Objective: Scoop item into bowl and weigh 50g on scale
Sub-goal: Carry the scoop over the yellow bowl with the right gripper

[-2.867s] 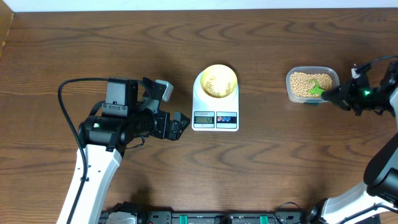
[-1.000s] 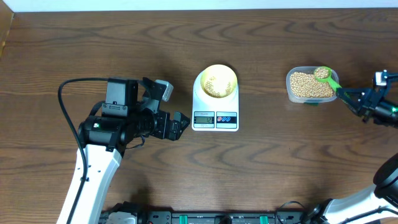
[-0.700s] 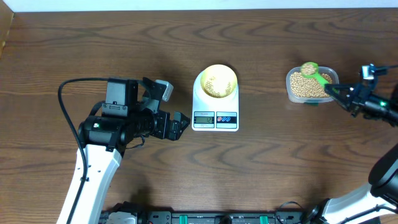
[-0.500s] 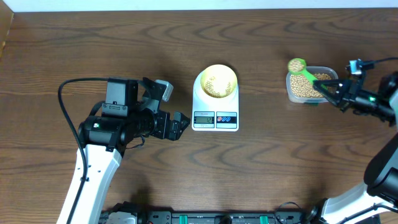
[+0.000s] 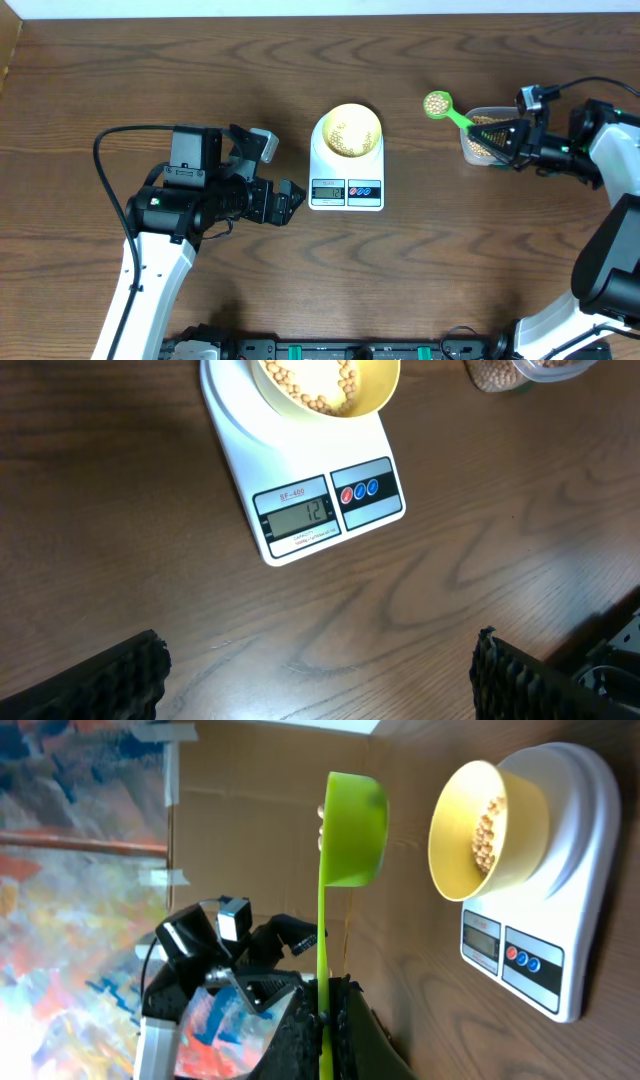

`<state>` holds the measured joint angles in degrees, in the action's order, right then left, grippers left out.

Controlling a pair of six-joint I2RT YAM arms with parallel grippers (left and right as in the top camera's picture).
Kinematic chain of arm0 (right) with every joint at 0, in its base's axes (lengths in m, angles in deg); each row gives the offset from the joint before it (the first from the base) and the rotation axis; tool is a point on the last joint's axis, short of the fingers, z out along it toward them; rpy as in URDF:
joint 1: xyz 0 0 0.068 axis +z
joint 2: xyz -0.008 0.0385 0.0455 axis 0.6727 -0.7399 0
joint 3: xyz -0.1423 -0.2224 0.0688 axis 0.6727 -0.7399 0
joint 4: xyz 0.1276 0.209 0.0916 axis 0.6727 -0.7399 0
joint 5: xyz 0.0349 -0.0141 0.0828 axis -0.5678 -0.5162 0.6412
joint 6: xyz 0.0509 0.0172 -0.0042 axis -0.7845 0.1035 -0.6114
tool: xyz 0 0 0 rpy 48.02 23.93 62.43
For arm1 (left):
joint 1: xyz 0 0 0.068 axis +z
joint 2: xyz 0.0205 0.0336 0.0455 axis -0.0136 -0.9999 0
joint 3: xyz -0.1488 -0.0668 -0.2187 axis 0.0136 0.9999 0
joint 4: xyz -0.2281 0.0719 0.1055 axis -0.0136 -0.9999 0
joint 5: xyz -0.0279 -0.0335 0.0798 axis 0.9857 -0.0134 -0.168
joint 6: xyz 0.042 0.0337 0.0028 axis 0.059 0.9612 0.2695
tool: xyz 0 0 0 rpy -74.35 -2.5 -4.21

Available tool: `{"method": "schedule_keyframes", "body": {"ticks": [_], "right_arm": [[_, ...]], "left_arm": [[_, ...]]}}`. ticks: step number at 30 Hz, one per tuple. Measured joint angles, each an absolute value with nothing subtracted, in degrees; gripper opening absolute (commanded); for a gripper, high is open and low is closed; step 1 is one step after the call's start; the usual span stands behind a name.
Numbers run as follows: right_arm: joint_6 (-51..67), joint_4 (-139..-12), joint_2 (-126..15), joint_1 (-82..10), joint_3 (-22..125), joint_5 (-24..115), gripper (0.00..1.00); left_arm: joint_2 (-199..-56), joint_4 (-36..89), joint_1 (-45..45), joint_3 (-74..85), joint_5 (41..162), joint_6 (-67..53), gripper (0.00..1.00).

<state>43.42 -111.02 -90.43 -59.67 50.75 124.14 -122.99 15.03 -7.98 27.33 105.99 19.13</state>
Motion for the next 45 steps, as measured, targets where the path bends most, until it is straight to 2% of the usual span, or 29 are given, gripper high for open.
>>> {"method": "schedule_keyframes", "body": {"ticks": [11, 27, 34, 45], "right_arm": [[34.18, -98.00, -90.43, -53.46, 50.71, 124.51, 0.01], [5.15, -69.98, -90.43, -44.28, 50.45, 117.30, 0.01], [-2.00, -66.81, -90.43, -40.43, 50.45, 110.33, 0.01], [-3.44, -65.28, -90.43, -33.57, 50.45, 96.47, 0.01]], "left_arm": [[-122.99, 15.01, -7.98, 27.33, 106.01, 19.13, 0.98], [-122.99, 15.03, -7.98, 27.33, 106.01, 19.10, 0.98], [-122.99, 15.03, -7.98, 27.33, 105.99, 19.13, 0.98], [-122.99, 15.03, -7.98, 27.33, 105.99, 19.13, 0.98]]}}
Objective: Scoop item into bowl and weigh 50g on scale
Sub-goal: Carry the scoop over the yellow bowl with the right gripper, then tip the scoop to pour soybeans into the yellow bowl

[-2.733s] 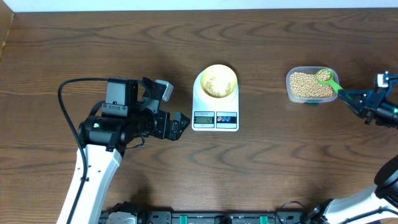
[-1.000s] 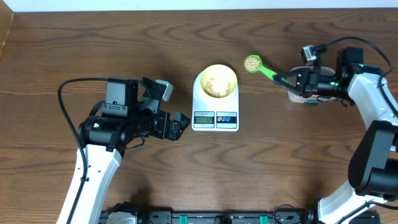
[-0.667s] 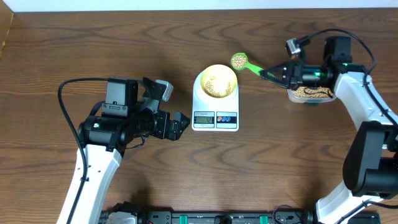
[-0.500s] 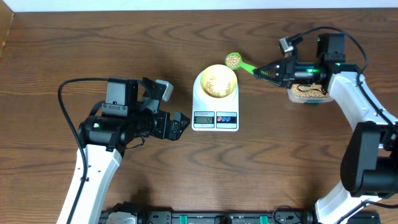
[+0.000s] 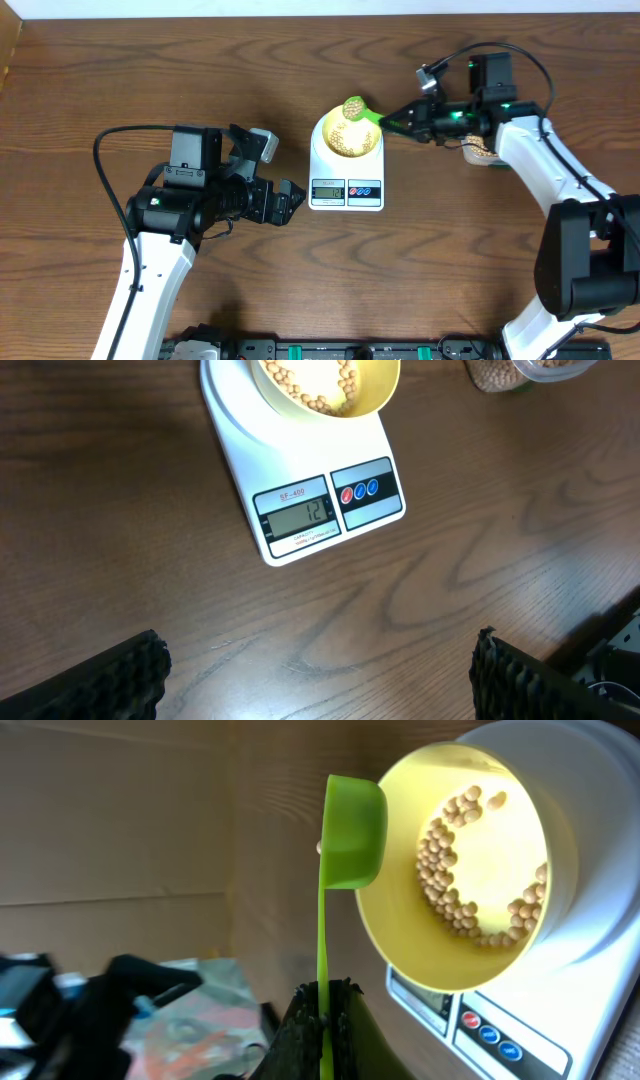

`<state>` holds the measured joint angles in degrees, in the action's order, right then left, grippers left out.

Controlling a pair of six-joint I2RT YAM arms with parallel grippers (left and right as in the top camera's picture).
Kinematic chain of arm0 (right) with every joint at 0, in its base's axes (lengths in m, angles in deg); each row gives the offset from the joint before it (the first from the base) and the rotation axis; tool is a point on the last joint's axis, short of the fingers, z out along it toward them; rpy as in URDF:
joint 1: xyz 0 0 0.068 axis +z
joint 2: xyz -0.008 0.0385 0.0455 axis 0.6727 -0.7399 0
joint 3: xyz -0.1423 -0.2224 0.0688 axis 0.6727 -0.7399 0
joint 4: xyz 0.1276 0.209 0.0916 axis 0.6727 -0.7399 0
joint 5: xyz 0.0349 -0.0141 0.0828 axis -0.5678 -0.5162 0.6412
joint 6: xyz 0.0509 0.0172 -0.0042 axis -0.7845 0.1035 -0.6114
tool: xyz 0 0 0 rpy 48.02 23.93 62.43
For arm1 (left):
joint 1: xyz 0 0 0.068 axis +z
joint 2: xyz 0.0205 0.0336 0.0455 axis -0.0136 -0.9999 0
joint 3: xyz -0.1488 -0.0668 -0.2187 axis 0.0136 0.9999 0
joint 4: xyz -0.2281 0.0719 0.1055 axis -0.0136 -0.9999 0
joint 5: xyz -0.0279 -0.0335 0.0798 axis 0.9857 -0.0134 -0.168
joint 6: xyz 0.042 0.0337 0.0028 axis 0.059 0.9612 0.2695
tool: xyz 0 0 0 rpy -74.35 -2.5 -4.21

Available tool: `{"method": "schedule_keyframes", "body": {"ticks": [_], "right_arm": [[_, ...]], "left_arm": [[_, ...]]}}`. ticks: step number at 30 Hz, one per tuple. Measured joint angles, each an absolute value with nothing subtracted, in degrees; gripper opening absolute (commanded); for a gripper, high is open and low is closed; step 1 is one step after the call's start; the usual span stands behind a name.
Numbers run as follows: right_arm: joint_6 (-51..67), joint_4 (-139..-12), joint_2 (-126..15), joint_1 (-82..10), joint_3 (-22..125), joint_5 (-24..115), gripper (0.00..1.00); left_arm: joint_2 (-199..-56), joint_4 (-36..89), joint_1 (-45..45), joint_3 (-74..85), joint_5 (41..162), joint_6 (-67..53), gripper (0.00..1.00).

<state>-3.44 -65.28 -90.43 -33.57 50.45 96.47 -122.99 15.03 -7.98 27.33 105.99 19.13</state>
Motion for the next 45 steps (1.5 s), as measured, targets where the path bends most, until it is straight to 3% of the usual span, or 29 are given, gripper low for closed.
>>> {"method": "schedule_keyframes", "body": {"ticks": [45], "right_arm": [[9.98, -74.13, -81.22, -21.61, 50.45, 61.85, 0.01]], "left_arm": [[-122.99, 15.03, -7.98, 27.33, 105.99, 19.13, 0.98]]}}
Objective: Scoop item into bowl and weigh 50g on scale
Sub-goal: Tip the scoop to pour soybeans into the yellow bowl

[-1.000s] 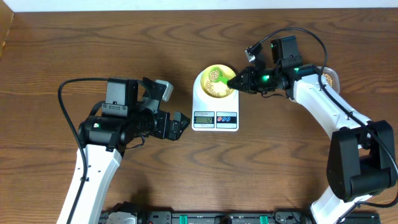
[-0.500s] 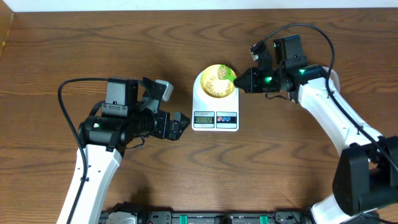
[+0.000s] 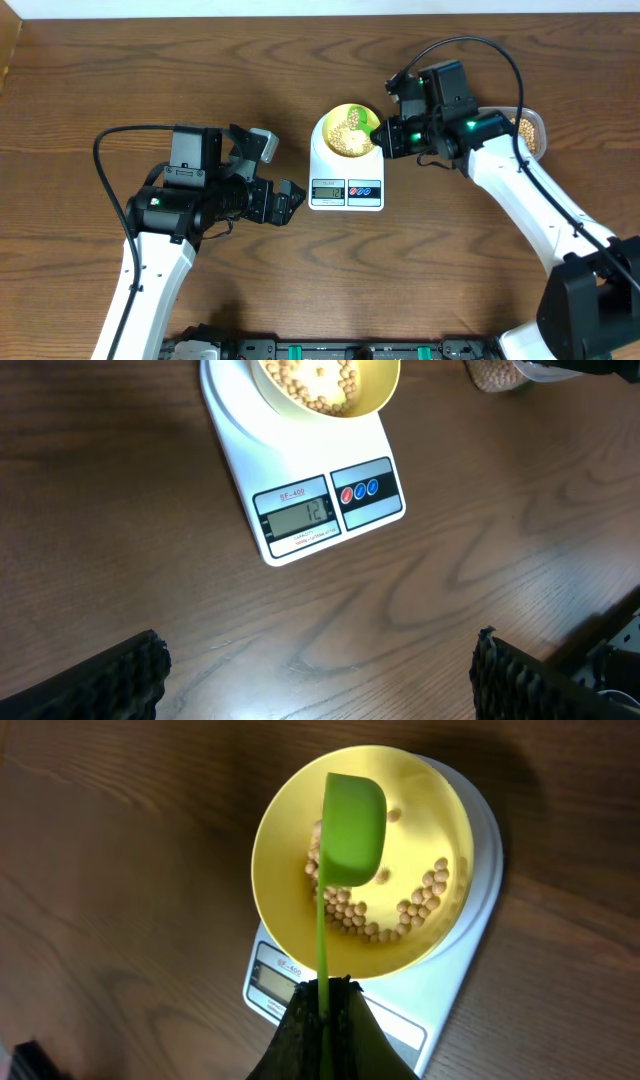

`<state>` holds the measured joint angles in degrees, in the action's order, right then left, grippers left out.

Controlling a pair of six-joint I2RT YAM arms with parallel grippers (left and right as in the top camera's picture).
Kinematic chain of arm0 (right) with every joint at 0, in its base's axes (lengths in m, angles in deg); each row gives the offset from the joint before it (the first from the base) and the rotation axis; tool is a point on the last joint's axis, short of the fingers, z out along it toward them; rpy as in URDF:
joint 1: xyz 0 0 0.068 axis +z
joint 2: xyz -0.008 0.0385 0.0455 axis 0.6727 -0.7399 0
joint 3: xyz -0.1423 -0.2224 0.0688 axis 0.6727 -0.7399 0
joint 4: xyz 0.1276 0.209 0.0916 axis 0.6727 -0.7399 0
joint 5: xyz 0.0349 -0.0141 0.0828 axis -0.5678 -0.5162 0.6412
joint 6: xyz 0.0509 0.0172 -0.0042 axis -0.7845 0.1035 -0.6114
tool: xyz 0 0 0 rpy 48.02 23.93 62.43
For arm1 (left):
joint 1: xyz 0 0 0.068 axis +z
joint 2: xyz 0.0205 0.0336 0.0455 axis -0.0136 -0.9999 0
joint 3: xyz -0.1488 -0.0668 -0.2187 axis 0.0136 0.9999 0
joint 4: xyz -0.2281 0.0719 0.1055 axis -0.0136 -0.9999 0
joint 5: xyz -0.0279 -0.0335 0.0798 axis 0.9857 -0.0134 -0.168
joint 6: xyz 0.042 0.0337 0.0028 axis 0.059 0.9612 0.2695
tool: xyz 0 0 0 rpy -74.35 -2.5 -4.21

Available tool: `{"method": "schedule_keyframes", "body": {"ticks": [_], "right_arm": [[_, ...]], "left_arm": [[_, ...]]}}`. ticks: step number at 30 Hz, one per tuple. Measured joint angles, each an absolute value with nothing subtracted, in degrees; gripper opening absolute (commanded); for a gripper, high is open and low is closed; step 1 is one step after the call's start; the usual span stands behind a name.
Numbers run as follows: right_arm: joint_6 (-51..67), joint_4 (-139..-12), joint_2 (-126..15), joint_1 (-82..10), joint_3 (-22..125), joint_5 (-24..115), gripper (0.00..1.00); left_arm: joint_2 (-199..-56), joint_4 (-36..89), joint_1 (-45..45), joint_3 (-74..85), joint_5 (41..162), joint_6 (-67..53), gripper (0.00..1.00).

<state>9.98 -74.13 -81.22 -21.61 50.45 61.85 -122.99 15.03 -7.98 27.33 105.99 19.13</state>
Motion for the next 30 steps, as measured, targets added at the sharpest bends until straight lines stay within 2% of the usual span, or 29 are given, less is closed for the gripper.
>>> {"method": "schedule_keyframes", "body": {"ticks": [14, 30], "right_arm": [[14.42, -76.03, -79.89, -20.45, 50.45, 56.84, 0.01], [18.85, -77.87, -76.22, -11.62, 50.45, 41.13, 0.01]], "left_arm": [[-122.99, 15.03, -7.98, 27.33, 105.99, 19.13, 0.98], [-122.99, 15.03, -7.98, 27.33, 106.01, 19.13, 0.98]]}}
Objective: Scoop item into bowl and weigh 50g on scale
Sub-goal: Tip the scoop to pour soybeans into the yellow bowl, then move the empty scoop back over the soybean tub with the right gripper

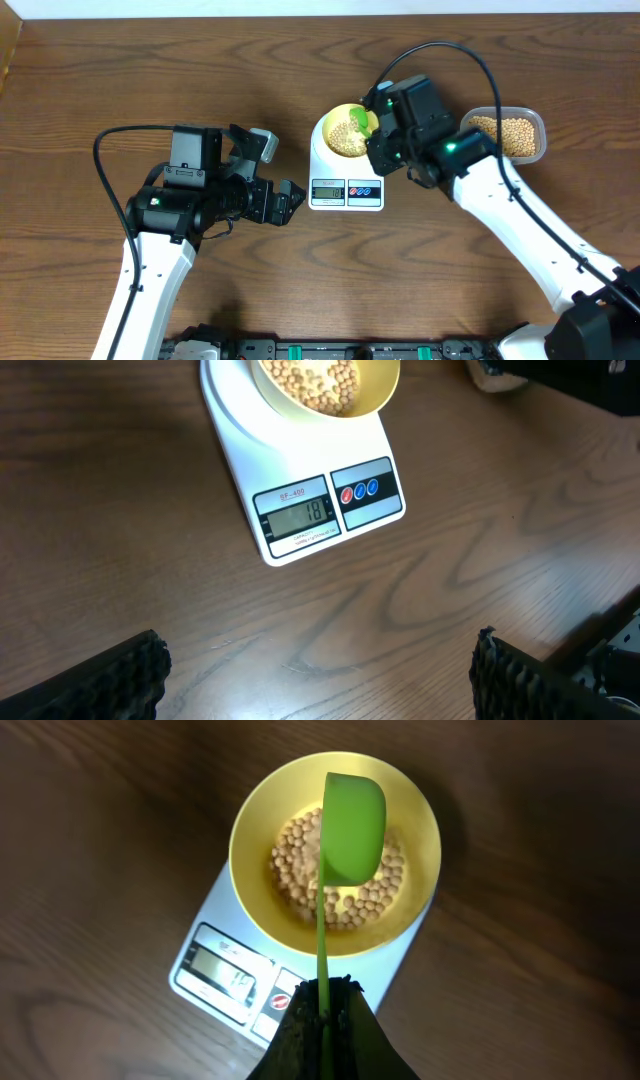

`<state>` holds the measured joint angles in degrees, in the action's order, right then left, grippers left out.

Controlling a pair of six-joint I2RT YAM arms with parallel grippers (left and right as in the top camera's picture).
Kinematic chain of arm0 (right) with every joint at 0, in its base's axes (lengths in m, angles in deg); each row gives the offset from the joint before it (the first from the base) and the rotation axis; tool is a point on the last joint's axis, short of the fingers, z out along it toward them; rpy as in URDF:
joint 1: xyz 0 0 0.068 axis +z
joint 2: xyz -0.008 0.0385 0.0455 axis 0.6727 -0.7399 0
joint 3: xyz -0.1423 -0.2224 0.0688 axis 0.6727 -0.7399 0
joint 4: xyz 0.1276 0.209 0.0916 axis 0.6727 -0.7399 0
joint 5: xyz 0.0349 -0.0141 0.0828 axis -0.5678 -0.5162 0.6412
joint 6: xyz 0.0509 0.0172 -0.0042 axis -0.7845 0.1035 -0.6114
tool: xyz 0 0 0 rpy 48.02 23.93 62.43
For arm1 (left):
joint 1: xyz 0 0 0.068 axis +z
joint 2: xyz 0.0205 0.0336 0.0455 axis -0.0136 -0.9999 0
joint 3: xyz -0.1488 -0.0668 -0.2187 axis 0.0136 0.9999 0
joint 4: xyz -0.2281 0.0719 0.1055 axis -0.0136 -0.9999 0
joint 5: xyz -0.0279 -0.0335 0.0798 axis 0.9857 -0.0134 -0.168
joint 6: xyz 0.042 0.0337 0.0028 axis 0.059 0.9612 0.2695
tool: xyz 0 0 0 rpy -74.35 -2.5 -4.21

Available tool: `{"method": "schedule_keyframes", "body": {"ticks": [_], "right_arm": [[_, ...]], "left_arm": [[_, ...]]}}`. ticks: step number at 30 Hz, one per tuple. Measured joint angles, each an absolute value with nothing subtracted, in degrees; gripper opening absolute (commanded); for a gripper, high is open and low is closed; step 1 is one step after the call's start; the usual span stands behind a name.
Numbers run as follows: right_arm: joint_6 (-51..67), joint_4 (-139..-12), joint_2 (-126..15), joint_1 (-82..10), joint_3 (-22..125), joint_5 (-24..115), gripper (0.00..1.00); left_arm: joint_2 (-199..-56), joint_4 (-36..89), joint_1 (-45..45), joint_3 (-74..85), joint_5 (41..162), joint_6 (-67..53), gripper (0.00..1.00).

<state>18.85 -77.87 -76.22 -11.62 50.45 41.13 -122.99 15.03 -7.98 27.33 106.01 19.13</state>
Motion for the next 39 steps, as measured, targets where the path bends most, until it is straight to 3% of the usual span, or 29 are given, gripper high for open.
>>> {"method": "schedule_keyframes", "body": {"ticks": [15, 26, 33, 39], "right_arm": [[24.32, -77.95, -76.22, -5.53, 50.45, 26.83, 0.01], [28.01, -77.65, -76.22, -3.65, 50.45, 23.86, 0.01], [22.15, -77.52, -76.20, -5.74, 50.45, 24.58, 0.01], [16.25, -78.78, -74.36, -15.10, 50.45, 35.36, 0.01]], "left_arm": [[-122.99, 15.03, -7.98, 27.33, 105.99, 19.13, 0.98], [-122.99, 15.03, -7.98, 27.33, 106.01, 19.13, 0.98], [-122.99, 15.03, -7.98, 27.33, 106.01, 19.13, 0.98], [-122.99, 15.03, -7.98, 27.33, 106.01, 19.10, 0.98]]}}
